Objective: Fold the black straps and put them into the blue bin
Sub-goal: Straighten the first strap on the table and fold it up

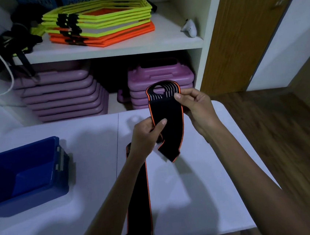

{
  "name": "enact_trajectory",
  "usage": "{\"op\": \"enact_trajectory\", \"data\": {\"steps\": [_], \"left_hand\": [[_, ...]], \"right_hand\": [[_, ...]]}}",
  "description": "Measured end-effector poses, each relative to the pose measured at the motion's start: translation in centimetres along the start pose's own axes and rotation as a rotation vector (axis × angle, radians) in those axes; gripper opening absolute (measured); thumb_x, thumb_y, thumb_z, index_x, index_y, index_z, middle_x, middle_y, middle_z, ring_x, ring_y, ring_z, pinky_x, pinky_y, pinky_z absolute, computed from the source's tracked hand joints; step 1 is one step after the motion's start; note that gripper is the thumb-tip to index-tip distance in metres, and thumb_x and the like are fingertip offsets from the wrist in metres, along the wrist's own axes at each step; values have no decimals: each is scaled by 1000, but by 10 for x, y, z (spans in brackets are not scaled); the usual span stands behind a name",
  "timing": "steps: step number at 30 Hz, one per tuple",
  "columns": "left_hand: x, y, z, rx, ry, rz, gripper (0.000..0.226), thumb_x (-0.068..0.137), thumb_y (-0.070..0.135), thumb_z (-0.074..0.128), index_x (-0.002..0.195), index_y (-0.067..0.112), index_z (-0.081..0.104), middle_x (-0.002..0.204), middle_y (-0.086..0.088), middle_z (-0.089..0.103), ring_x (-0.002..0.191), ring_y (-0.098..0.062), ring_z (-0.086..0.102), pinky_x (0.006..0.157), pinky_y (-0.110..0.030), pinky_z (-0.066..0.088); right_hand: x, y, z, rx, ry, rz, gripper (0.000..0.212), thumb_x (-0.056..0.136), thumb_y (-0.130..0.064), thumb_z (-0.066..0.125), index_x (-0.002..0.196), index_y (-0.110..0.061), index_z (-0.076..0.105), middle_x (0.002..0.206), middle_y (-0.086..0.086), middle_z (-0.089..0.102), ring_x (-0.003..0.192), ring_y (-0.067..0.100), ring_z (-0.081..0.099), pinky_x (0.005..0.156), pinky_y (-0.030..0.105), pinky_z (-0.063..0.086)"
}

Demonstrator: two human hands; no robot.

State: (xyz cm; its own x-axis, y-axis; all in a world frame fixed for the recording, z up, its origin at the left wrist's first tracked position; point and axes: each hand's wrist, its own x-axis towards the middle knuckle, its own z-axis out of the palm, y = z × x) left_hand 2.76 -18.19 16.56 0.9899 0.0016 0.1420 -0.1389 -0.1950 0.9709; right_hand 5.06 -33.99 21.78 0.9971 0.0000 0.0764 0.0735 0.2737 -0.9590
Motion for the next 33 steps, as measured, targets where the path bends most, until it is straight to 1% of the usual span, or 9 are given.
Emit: {"op": "enact_trajectory", "data": {"steps": [2, 5, 7, 10, 13, 23, 28, 31, 33], "left_hand": [[-9, -8, 1, 7, -51, -16, 8, 84, 25, 66, 89, 21, 71, 83, 9, 72, 85, -11, 70, 81, -31, 57], [-31, -30, 4, 120, -156, -74, 13, 86, 25, 65, 93, 15, 68, 89, -3, 72, 88, -20, 70, 83, -37, 55], [-52, -45, 4, 65, -276, -176, 15, 87, 20, 64, 101, 17, 68, 99, -2, 73, 94, -14, 70, 85, -29, 54], [-88, -70, 0, 12, -376, -312, 12, 87, 14, 64, 79, 23, 64, 71, 18, 69, 72, 3, 64, 70, -10, 46], [-119, -92, -5, -18, -393, -424, 21, 87, 15, 64, 70, 19, 53, 58, 16, 61, 59, 2, 53, 62, -10, 39], [-182, -132, -45, -3, -160, -626, 21, 78, 2, 66, 71, 16, 51, 56, 9, 55, 58, -9, 52, 61, -26, 43], [-220, -158, -83, 120, -59, -672, 4, 81, -1, 64, 84, -1, 61, 61, -2, 57, 49, 1, 48, 54, -15, 40], [-229, -169, -92, 88, -42, -721, 4, 82, 0, 65, 84, 4, 64, 48, 9, 56, 44, 4, 46, 51, -14, 37], [-230, -174, -93, 57, -50, -760, 8, 83, 3, 66, 83, 10, 65, 51, 8, 59, 48, 1, 50, 51, -14, 39]], "right_hand": [[0, -4, -2, -3, 11, -17, 9, 86, -3, 63, 84, -11, 62, 62, -8, 71, 67, 6, 67, 69, 22, 54], [3, -6, -1, 3, 31, -15, 12, 86, -3, 63, 81, -13, 61, 60, -8, 70, 66, 7, 66, 71, 25, 51], [7, -5, 3, 5, 42, 1, 12, 86, -4, 65, 80, -14, 61, 59, -8, 67, 67, 9, 65, 73, 28, 49], [19, -2, 11, -20, 44, 8, 11, 85, -6, 66, 80, -15, 62, 58, -8, 68, 66, 11, 63, 65, 29, 45], [33, 9, 25, -47, 44, 17, 10, 85, -5, 67, 80, -13, 63, 61, -7, 68, 64, 11, 64, 59, 25, 49], [46, 122, 82, -86, -6, 333, 15, 83, -7, 68, 72, -16, 63, 66, 0, 66, 58, 12, 61, 62, 29, 50], [31, 194, 87, -99, 71, 528, 16, 84, -6, 68, 72, -14, 61, 71, 2, 64, 54, 7, 62, 53, 20, 49], [25, 225, 87, -104, 145, 590, 4, 82, -7, 69, 83, -9, 66, 88, 2, 64, 70, 15, 64, 56, 21, 52], [22, 240, 85, -112, 192, 619, 17, 82, -5, 69, 98, 0, 67, 83, 4, 65, 74, 19, 63, 65, 26, 53]]}}
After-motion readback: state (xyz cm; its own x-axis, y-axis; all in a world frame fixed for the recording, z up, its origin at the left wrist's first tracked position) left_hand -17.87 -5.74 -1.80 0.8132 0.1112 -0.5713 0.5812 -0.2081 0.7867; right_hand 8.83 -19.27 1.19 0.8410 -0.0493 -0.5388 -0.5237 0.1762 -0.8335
